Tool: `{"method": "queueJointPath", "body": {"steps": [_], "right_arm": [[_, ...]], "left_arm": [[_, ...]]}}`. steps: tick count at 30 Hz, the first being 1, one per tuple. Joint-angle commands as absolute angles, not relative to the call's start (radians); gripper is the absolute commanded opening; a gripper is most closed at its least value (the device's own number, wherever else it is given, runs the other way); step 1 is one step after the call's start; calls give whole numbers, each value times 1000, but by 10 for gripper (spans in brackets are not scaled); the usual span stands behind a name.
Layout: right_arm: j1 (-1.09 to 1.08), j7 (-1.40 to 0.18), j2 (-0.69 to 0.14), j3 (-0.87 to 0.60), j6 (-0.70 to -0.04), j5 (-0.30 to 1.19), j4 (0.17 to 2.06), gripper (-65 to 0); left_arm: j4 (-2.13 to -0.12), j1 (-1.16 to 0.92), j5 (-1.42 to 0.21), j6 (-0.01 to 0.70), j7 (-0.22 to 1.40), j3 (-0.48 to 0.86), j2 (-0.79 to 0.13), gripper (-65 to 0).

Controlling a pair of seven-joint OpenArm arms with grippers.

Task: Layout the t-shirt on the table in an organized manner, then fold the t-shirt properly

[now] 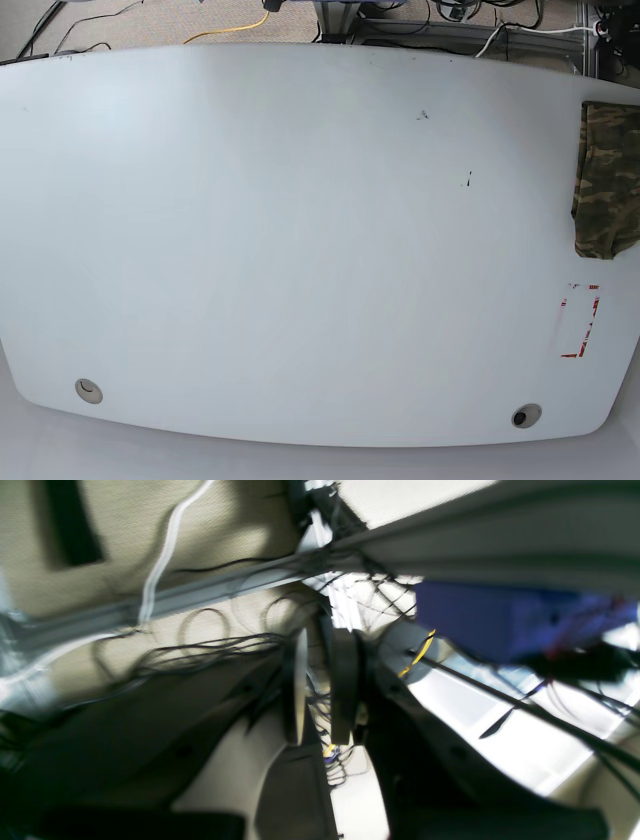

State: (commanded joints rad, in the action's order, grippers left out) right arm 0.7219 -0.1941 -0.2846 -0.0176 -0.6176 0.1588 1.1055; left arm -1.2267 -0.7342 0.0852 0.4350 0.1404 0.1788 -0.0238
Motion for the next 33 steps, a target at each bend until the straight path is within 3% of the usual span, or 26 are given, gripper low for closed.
{"method": "queueJointPath", "body": {"steps": [8, 15, 22, 29, 33], "right_arm": [[567, -179, -265, -19, -615, 160, 917, -615], [472, -176, -234, -18, -542, 160, 820, -614], [369, -176, -217, -18, -533, 160, 705, -614], [303, -154, -209, -18, -529, 159, 579, -612], [280, -153, -208, -18, -481, 159, 545, -612]], "left_arm": [[-984, -584, 85, 378, 139, 177, -24, -576], [-805, -461, 84, 349, 136, 177, -31, -576], [-628, -335, 84, 321, 136, 177, -31, -576], [-515, -255, 84, 274, 134, 177, -30, -576], [-473, -226, 84, 272, 134, 177, -28, -576]]}}
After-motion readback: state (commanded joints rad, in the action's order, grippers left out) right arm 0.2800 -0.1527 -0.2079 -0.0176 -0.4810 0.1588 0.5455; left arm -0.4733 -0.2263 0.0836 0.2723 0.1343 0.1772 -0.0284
